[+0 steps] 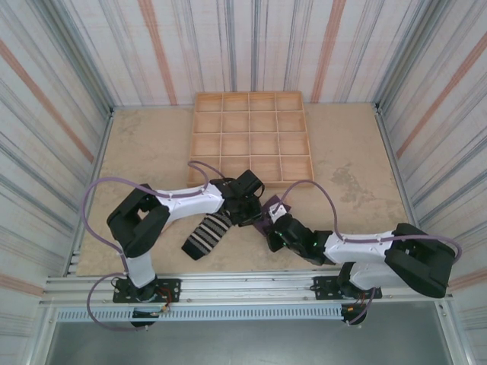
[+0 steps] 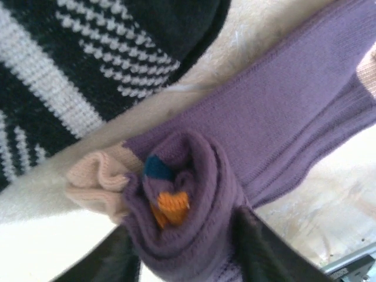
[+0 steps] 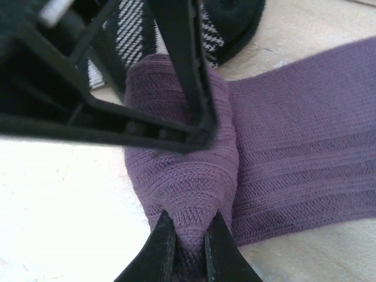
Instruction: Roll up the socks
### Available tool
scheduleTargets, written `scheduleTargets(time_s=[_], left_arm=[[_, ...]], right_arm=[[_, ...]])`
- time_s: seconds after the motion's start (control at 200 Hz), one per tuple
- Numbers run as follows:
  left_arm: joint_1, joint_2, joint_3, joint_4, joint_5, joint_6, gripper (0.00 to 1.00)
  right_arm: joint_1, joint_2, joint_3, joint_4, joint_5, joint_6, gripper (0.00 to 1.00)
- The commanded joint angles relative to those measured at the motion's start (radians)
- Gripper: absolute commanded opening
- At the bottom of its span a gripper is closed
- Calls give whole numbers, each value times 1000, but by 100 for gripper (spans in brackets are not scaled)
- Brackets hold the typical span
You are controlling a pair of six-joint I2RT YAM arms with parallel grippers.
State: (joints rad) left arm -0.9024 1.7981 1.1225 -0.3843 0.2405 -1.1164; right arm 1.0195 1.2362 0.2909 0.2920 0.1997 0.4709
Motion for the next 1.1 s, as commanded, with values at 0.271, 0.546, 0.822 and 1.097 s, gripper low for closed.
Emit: scheduleTargets(time_s=[0.271, 0.546, 0.822, 1.097], left_arm=[[4, -133, -100, 117, -24, 50, 69], [-15, -130, -158, 193, -102, -6, 66], [-18, -84, -121, 209, -163, -13, 63], [-20, -9, -96, 264, -144, -32, 57]], right_arm=[[-252, 46, -102, -26, -416, 282, 0], [-435, 189, -50, -33, -660, 385, 0], [-506, 256, -31, -12, -733, 453, 0], [-544, 258, -30, -8, -784, 472, 0]])
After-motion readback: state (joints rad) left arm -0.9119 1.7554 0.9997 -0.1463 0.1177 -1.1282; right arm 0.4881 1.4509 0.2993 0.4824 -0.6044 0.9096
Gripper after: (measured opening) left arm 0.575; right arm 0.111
